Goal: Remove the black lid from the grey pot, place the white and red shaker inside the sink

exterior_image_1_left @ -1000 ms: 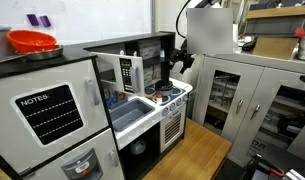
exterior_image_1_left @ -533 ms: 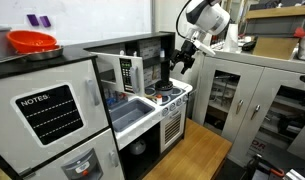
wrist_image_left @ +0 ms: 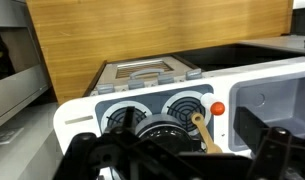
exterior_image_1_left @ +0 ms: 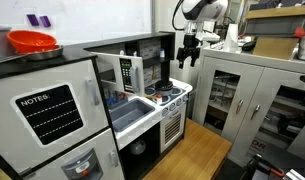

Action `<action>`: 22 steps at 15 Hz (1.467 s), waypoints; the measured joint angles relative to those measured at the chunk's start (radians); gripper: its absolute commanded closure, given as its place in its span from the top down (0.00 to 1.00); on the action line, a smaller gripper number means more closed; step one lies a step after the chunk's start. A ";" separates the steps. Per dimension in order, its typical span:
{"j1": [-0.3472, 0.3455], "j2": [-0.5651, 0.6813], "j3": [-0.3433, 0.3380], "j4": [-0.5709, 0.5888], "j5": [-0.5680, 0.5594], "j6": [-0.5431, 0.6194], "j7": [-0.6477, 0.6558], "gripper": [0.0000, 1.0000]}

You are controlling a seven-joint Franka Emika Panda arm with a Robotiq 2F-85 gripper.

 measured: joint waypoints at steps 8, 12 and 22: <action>0.041 0.129 0.001 0.164 -0.064 0.029 -0.036 1.00; 0.043 0.215 0.002 0.246 -0.064 0.072 -0.044 1.00; 0.073 0.336 0.009 0.403 -0.085 0.068 -0.047 1.00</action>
